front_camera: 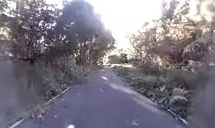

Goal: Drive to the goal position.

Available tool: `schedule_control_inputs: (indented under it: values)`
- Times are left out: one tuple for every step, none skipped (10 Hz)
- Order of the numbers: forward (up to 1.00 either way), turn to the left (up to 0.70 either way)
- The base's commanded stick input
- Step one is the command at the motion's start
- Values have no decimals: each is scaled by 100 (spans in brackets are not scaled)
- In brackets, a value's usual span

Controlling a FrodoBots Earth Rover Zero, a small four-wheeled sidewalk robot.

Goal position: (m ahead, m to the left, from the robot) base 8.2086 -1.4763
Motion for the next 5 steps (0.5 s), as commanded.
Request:
schedule_control_inputs:
  values:
    - [70,0]
    - [70,0]
    - [70,0]
    - [70,0]
    - [70,0]
